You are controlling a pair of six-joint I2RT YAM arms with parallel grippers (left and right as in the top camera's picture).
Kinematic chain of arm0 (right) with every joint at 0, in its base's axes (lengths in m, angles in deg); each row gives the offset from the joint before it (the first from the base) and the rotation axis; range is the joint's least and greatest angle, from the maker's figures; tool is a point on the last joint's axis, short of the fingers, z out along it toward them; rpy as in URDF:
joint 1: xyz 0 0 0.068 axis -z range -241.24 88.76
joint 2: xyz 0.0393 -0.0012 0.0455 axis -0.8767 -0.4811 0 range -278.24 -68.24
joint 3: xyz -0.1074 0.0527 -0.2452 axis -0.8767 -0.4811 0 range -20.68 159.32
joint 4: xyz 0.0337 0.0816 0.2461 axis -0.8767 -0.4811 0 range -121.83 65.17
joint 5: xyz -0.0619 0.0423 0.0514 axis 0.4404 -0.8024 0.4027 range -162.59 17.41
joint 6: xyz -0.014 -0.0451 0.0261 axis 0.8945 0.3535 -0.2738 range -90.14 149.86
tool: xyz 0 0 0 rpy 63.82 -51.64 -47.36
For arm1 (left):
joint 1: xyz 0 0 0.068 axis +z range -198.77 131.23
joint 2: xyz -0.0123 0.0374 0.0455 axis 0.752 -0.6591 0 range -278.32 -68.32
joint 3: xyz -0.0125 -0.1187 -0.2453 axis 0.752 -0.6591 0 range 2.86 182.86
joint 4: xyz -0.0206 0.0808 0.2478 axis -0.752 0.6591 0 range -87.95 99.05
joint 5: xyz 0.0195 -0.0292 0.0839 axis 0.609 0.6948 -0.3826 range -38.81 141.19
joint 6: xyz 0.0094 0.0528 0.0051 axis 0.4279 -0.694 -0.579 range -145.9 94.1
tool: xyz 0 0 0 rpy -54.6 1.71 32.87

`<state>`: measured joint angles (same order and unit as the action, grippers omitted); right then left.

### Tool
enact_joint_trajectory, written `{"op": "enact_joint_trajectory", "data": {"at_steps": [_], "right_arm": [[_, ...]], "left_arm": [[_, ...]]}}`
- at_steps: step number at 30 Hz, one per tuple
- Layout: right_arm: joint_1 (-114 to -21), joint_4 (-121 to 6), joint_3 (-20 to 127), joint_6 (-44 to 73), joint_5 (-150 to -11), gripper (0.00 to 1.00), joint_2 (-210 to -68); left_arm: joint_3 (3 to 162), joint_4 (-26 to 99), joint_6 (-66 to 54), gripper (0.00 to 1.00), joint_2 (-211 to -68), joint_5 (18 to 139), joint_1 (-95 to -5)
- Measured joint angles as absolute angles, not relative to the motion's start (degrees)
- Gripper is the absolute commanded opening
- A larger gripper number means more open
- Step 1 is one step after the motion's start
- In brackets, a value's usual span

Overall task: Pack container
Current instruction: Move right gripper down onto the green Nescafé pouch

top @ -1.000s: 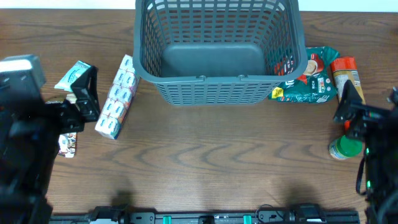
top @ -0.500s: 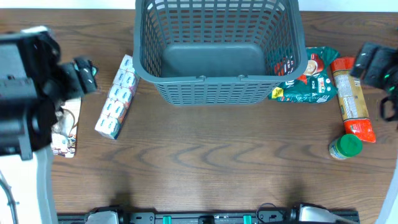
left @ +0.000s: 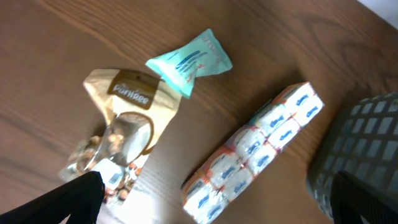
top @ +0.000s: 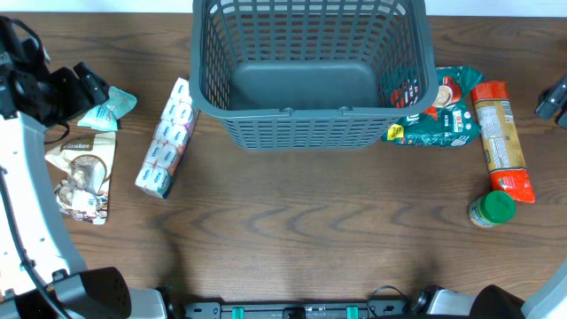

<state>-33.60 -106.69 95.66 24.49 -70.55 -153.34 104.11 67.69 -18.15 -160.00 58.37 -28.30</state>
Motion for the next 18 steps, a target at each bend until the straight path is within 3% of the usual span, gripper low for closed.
{"op": "enact_joint_trajectory", "data": {"at_steps": [11, 18], "right_arm": [[-33.5, -96.3, 85.4, 29.2, -75.2, 0.99, -161.7], [-32.7, -88.3, 79.0, 36.5, -85.4, 0.99, -163.2]], "left_arm": [[104.1, 66.2, -18.1, 0.99, -160.4, 59.6, -28.3], [104.1, 66.2, -18.1, 0.99, -160.4, 59.8, -28.3]]}}
